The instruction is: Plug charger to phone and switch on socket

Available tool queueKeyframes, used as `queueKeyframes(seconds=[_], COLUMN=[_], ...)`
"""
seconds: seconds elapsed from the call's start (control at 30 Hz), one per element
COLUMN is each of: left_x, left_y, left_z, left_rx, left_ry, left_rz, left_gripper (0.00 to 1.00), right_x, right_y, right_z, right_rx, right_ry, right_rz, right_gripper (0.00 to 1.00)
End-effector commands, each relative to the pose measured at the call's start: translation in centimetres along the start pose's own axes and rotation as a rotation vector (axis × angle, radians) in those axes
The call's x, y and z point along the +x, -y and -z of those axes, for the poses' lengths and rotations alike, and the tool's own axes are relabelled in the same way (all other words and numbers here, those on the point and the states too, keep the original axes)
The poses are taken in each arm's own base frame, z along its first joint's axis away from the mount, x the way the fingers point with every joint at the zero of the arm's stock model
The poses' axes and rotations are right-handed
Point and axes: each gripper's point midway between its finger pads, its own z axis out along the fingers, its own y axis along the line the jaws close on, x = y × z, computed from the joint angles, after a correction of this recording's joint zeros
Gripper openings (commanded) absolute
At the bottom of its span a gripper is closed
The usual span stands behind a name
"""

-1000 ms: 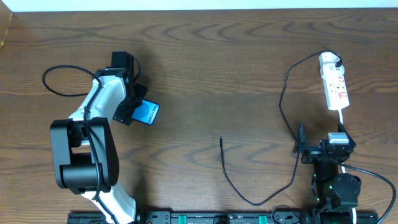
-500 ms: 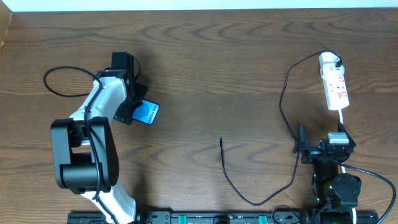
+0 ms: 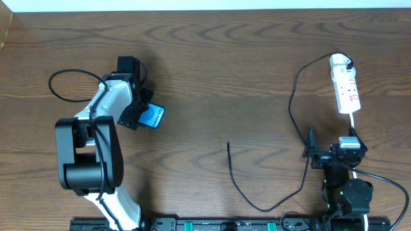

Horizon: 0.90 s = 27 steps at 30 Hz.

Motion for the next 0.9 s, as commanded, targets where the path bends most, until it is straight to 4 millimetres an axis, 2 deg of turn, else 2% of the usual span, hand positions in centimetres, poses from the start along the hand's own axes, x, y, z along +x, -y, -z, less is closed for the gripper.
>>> queueKeyframes(seconds=[0.0, 0.87], left_x=[0.66, 0.79], left_y=[-0.81, -0.04], left_z=[-1.36, -1.40], left_rx=[-0.047, -0.013], left_ry=[-0.016, -0.028], left_rz=[0.013, 0.019], left_gripper=[0.90, 0.90], right_x=[0.01, 0.01], right_y=[-0.02, -0.02], right_z=[0.02, 0.02], right_rx=[-0.001, -0.001], right_ry=[0.002, 0.002], right_rz=[0.012, 0.012], right_gripper=[0.99, 0.99])
